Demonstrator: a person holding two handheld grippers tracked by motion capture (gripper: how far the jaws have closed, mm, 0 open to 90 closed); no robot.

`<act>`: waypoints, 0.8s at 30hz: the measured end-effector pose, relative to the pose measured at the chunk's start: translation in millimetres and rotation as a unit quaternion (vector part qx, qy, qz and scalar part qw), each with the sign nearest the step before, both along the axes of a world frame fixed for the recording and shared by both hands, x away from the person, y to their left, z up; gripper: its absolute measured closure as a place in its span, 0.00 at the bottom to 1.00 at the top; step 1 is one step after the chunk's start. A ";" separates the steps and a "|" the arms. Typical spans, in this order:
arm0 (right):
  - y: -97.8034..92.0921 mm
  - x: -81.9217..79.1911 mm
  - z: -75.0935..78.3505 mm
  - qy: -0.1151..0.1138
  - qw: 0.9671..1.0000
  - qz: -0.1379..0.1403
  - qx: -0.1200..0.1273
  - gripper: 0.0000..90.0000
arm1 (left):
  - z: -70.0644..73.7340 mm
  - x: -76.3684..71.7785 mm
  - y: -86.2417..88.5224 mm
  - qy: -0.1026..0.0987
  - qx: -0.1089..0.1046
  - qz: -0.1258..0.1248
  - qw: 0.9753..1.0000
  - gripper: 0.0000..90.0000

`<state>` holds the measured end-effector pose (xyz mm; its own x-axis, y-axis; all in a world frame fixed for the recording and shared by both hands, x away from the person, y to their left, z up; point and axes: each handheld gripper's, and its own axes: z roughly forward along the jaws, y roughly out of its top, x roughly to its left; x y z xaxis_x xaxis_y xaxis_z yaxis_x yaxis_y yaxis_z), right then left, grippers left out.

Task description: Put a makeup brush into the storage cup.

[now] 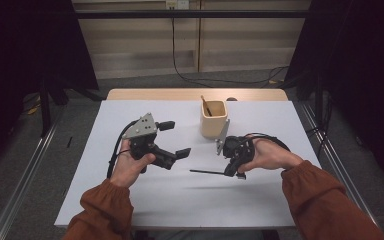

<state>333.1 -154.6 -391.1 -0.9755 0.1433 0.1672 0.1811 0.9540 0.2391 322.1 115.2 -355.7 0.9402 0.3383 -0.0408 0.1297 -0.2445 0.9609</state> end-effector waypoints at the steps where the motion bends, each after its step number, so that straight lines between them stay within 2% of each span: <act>1: -0.1 0.1 -0.4 -0.001 1.000 0.001 0.001 0.96 | 0.2 0.5 -2.1 0.000 0.002 -0.002 1.000 0.02; 4: -0.5 0.0 0.4 0.000 1.000 0.001 0.000 0.96 | 1.3 2.6 -9.0 0.010 0.003 -0.019 1.000 0.02; 6: -0.8 -0.6 0.6 0.000 1.000 0.002 0.003 0.96 | 2.0 3.8 -13.1 0.008 0.011 -0.027 1.000 0.02; 8: -1.6 -0.9 1.2 0.001 1.000 0.001 0.000 0.96 | 1.9 4.8 -15.1 0.016 0.015 -0.041 0.999 0.02; 11: -2.6 -0.9 1.8 0.000 1.000 0.002 0.002 0.96 | 0.5 5.5 -15.3 0.018 0.037 -0.051 0.998 0.02; 12: -2.9 -0.9 1.6 -0.001 1.000 0.004 0.004 0.96 | -0.2 6.0 -15.0 0.017 0.051 -0.053 0.997 0.02; 17: -2.4 -1.9 2.6 0.004 1.000 0.002 -0.003 0.96 | -1.8 8.8 -15.1 0.029 0.084 -0.061 0.994 0.03; 22: 0.7 -0.8 1.7 0.003 1.000 0.015 -0.008 0.96 | -2.1 11.5 -21.9 0.046 0.139 -0.087 0.985 0.03; 24: 2.0 -1.5 2.0 0.005 1.000 0.013 -0.012 0.96 | -3.1 12.1 -26.3 0.050 0.161 -0.101 0.980 0.04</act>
<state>331.6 -152.6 -389.1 -0.9774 0.1212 0.1733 0.1574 0.9642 0.2136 334.2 88.8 -358.8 0.9861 0.1556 -0.0579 0.1368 -0.5635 0.8147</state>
